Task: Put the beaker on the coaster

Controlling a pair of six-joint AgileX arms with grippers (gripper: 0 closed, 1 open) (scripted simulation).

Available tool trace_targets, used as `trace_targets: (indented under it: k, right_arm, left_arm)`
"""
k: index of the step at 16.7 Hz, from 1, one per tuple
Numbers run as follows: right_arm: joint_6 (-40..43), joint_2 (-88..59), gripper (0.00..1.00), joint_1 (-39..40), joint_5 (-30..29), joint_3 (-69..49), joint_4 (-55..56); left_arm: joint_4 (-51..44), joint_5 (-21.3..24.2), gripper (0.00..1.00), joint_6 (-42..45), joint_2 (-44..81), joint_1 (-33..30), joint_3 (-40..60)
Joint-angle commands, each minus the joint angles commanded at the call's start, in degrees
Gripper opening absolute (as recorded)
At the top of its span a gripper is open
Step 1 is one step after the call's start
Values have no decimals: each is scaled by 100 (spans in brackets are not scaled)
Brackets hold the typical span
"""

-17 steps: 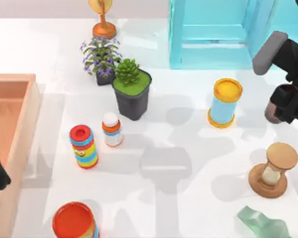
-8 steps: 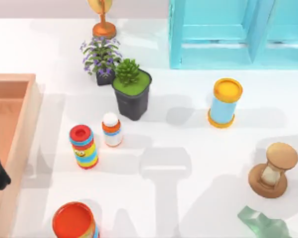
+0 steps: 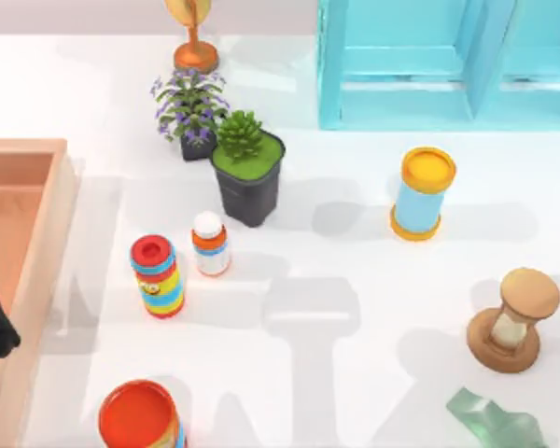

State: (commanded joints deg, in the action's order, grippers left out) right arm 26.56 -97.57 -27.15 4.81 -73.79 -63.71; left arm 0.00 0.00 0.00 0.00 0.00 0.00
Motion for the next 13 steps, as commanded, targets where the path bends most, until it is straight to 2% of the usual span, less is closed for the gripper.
trace_targets:
  k: [3, 8, 13]
  right_arm:
    - [-27, -72, 0, 7, 6, 180, 235]
    - [-83, -413, 0, 55, -18, 854, 1298]
    - [-92, -484, 0, 60, -12, 971, 1445]
  left_arm:
    - [0, 0, 100, 0, 0, 0, 0]
    - [0, 0, 100, 0, 0, 0, 0]
    - [0, 0, 100, 0, 0, 0, 0]
